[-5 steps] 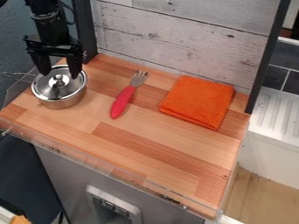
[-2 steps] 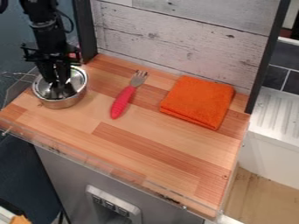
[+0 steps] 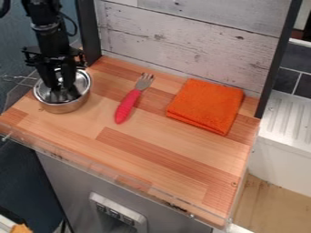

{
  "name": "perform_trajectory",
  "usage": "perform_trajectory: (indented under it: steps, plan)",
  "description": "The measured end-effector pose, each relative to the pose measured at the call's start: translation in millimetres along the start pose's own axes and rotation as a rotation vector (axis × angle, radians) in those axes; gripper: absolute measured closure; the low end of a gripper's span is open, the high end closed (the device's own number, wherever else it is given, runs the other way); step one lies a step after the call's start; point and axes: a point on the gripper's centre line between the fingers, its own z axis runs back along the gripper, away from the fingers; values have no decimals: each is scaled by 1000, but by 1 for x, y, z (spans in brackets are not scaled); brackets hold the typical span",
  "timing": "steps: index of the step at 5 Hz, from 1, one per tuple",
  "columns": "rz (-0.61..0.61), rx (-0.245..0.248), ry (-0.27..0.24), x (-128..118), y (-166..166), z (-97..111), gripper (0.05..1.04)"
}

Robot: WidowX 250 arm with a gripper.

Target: Remove the pot cover and put it on the orange cloth

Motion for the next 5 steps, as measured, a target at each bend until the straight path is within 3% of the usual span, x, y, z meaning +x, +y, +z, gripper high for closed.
perform_trajectory:
  steps: [1,3,4,5]
  plan:
    - [-2,3,1,1,0,0,774]
    - [-46,-32,3,-3,-18,7,800]
    - [-202,-64,-97,4,-72,50,800]
    - [-341,-104,-99,-2,-128,64,800]
